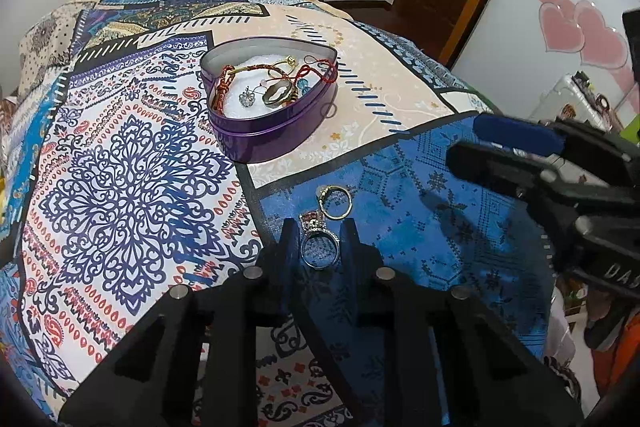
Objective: Organize jewelry
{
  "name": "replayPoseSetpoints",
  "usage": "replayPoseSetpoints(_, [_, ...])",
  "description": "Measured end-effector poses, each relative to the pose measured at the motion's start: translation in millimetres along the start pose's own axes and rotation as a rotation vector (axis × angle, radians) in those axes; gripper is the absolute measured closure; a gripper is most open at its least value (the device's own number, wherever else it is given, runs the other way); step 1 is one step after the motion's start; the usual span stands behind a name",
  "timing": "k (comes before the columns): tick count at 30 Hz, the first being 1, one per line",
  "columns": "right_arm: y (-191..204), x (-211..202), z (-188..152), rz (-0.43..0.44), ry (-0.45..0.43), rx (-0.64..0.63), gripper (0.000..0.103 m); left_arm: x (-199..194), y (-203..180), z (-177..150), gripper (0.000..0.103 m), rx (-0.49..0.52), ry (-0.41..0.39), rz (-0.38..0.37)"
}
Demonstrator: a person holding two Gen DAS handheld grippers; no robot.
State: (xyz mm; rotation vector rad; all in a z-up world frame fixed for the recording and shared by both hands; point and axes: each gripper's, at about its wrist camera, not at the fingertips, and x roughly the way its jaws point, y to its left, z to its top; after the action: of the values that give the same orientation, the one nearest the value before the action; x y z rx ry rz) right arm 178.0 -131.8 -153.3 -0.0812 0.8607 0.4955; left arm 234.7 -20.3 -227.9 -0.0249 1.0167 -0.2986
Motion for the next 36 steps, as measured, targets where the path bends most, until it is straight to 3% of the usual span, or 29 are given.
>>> replayPoseSetpoints(10, [17.6,26.2,-1.7,0.044,0.050,-0.029,0.062,-23.1,25.5,-3.8,0.083,-0.046,-0.065,0.050])
replayPoseSetpoints(12, [23.9,33.0,-1.5,0.051,0.062,-0.047,0.062,-27.2,31.6,-4.1,0.100,-0.055,-0.071,0.053])
replayPoseSetpoints(21, [48.9,52.0,1.8,0.058,0.070,-0.158,0.063,-31.6,49.9,-9.3,0.101,-0.087,-0.078,0.066])
replayPoseSetpoints(25, [56.7,57.6,1.4,0.045,0.072,-0.216,0.078,-29.1,51.1,-9.7,0.101,-0.081,-0.068,0.056])
replayPoseSetpoints(27, [56.9,59.2,2.3,0.053,0.077,-0.220,0.087,-28.8,51.0,-10.0,0.098,-0.079,-0.058,0.052])
replayPoseSetpoints(32, [52.3,54.0,1.9,0.063,0.068,-0.202,0.087,-31.4,45.3,-8.8,0.081,-0.063,-0.061,0.047])
replayPoseSetpoints(36, [46.3,47.9,2.2,0.058,0.053,-0.173,0.087,-28.0,38.3,-5.9,0.080,-0.047,-0.056,0.040])
